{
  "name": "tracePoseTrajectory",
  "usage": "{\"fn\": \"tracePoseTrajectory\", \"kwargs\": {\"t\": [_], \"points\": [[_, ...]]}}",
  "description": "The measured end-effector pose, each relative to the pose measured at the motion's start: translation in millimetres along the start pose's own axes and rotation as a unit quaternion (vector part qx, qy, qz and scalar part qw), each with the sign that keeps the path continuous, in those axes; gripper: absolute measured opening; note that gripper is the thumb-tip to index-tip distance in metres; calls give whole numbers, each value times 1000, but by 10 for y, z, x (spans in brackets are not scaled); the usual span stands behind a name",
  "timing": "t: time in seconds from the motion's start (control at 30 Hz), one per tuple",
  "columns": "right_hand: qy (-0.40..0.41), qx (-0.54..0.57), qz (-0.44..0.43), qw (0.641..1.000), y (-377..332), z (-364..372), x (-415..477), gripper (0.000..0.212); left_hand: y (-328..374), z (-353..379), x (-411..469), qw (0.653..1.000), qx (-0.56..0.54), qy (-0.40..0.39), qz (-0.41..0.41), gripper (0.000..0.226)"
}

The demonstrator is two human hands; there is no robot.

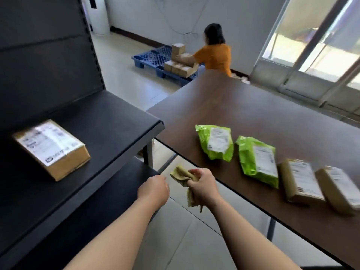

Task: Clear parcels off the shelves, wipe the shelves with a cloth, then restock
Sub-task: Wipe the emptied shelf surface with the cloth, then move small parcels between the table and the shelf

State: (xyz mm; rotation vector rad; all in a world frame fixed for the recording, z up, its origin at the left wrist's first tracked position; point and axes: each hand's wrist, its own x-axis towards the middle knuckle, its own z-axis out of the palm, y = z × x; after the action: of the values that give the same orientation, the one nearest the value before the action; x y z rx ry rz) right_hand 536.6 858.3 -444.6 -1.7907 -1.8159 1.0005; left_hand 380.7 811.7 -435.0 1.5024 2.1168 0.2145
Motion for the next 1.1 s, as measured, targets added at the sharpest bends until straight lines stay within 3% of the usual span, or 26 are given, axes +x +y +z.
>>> {"fn": "tracePoseTrajectory", "kwargs": {"t": [0.13, 0.4, 0.5, 0.7, 0.93, 1.1], "points": [[36, 40, 15, 998, -229, -722, -299, 36, 428, -461, -272, 999, 19, -5, 34, 30], [132, 183, 128, 966, -188, -1999, -927, 37, 1499, -921, -643, 988, 20, -25, 150, 33], [140, 195, 150, 959, 47, -2371, -1079, 29, 1970, -782, -745, 979, 36, -33, 200, 31], [95, 197, 146, 965, 639, -3116, -1305, 24, 2902, -171, -887, 962, -41, -111, 246, 47], [13, 195, 215, 957, 1506, -3787, -1425, 36, 3779, 578, -947, 954, -31, -150, 257, 19], [-20, 83, 249, 965, 2189, -4005, -1358, 36, 4182, 1206, -1015, 951, 1, -176, 256, 14]]}}
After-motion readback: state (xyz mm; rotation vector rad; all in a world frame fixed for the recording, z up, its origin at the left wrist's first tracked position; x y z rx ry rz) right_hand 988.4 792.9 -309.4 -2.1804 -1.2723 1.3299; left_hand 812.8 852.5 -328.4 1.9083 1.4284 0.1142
